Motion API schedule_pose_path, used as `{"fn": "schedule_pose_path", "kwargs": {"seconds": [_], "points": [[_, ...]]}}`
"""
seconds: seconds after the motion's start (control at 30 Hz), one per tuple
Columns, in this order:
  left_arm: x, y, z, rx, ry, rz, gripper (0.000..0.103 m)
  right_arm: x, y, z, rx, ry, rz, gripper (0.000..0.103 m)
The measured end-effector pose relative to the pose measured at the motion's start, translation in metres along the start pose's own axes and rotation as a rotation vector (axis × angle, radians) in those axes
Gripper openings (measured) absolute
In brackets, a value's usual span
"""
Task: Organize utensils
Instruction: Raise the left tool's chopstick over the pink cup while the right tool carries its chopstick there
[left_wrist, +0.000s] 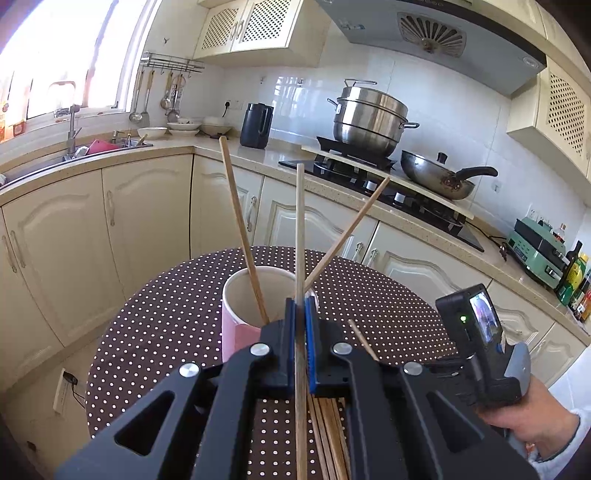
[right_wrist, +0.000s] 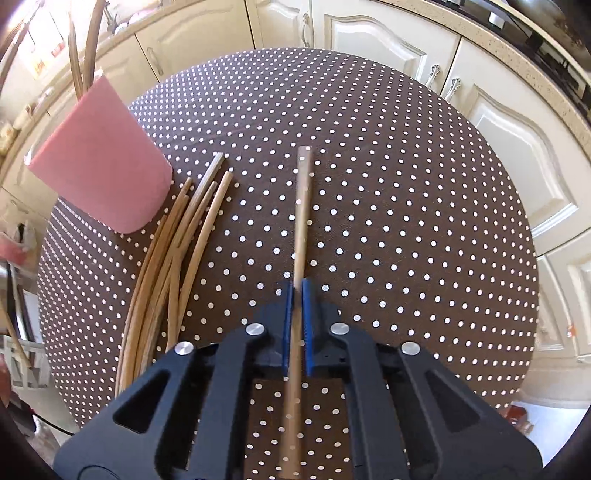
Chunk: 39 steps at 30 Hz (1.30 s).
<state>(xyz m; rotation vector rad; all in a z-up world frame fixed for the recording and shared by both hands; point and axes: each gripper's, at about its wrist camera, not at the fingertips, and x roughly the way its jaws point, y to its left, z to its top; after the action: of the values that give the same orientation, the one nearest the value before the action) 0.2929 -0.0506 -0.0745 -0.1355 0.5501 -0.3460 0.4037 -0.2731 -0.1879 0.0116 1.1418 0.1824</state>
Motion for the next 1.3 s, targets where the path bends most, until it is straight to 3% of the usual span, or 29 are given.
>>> {"fn": "schedule_pose_path", "kwargs": {"seconds": [0.13, 0.33, 0.53, 0.67, 1.0, 1.03, 1.3], "points": [[-0.002, 0.006, 0.003, -0.029, -0.026, -0.021, 0.005, -0.027, -0.006, -0.005, 0.029, -0.125, 0.074, 0.006], [-0.014, 0.015, 0.014, -0.076, -0.117, -0.066, 0.005, -0.101, 0.003, -0.012, 0.046, -0.424, 0.220, 0.006], [-0.010, 0.018, 0.032, -0.090, -0.183, -0.062, 0.005, -0.158, 0.034, -0.004, -0.012, -0.746, 0.326, 0.006], [-0.004, 0.018, 0.045, -0.088, -0.250, -0.056, 0.005, -0.166, 0.058, 0.014, -0.051, -0.881, 0.374, 0.006], [0.017, 0.029, 0.061, -0.113, -0.429, -0.019, 0.006, -0.147, 0.080, 0.056, -0.048, -1.031, 0.343, 0.006], [0.020, 0.029, 0.061, -0.110, -0.450, 0.012, 0.006, -0.143, 0.079, 0.057, -0.041, -1.044, 0.342, 0.006], [0.036, 0.031, 0.056, -0.095, -0.497, 0.076, 0.006, -0.114, 0.080, 0.059, -0.030, -1.035, 0.366, 0.006]]}}
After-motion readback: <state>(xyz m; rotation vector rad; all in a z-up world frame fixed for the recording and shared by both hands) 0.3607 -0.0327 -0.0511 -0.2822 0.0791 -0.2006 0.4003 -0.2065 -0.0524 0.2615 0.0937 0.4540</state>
